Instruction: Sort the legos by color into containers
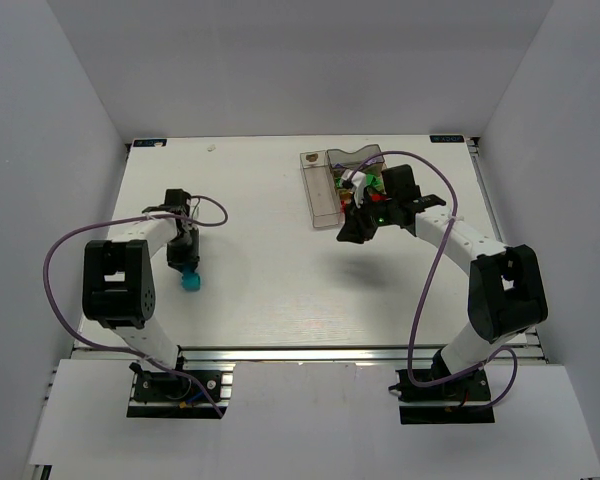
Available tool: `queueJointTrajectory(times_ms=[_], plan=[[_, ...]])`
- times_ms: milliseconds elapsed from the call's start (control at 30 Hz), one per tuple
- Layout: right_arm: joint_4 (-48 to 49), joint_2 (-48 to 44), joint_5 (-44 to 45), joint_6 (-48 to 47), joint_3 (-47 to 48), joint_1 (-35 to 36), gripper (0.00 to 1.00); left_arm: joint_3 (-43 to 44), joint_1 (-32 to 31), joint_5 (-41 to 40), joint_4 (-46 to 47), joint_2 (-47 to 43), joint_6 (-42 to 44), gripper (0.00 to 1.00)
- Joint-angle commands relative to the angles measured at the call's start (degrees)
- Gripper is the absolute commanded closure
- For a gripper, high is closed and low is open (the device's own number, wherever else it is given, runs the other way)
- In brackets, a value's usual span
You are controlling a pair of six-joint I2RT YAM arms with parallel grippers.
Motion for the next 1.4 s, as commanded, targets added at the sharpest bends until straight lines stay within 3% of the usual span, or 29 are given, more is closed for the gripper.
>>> queueJointTrajectory(times_ms=[0, 33, 67, 100, 133, 233, 367, 400, 500, 633, 733, 1033, 1267, 1367], plan=[[-1.57, -0.82, -0.92, -2.03, 2.29, 0.14, 0.62, 3.02, 0.23, 6.76, -0.16, -4.39, -7.11, 0.95], [-1.75, -0.9, -1.62, -2.65, 2.03, 0.32, 0.51, 3.72, -0.47, 12.7, 0.71, -5.09, -9.48, 0.98], [-1.84, -1.43, -4.59, -4.48, 1.68, 0.32, 0.29, 5.12, -1.17, 15.54, 1.76, -6.92, -14.73, 1.0], [-1.58, -1.78, -6.09, -5.02, 1.06, 0.58, 0.14, 5.4, -1.79, 18.79, 4.91, -7.81, -18.43, 1.0], [-0.62, -2.74, -9.24, -5.37, 0.8, 0.67, 0.11, 5.49, -2.32, 23.35, 7.03, -8.78, -25.26, 1.0], [1.14, -3.1, -14.26, -4.07, 0.97, 2.16, 0.11, 7.06, -5.47, 26.99, 14.77, -10.9, -35.39, 1.0], [3.35, 0.93, -16.92, 10.14, 6.49, 3.84, 0.11, 13.74, -11.54, 27.27, 15.92, -8.44, -39.56, 1.0], [3.35, 1.99, -17.53, 18.01, 8.07, 5.05, 0.11, 15.66, -12.77, 26.82, 16.36, -7.57, -39.91, 1.0], [3.26, 5.94, -16.75, 31.05, 13.53, 6.11, 0.25, 17.96, -17.16, 23.66, 17.06, -6.77, -40.36, 1.0], [5.98, 5.86, -10.26, 38.99, 14.68, 7.0, 0.41, 19.89, -20.86, 21.46, 16.63, -5.1, -40.36, 1.0], [1.43, 6.74, -3.5, 41.2, 18.28, 7.7, 0.39, 21.39, -23.23, 20.23, 15.84, -3.87, -40.27, 1.0], [2.12, 6.83, 0.2, 43.32, 17.76, 8.23, 0.22, 25.44, -27.63, 17.68, 14.61, -0.88, -40.18, 1.0], [0.54, 5.77, 4.52, 42.35, 15.83, 7.53, 0.22, 26.41, -28.16, 16.18, 13.81, -0.53, -40.53, 1.0], [1.5, 5.51, 4.17, 42.44, 15.3, 7.62, 0.31, 26.58, -28.68, 16.36, 13.55, -0.18, -40.62, 1.0]])
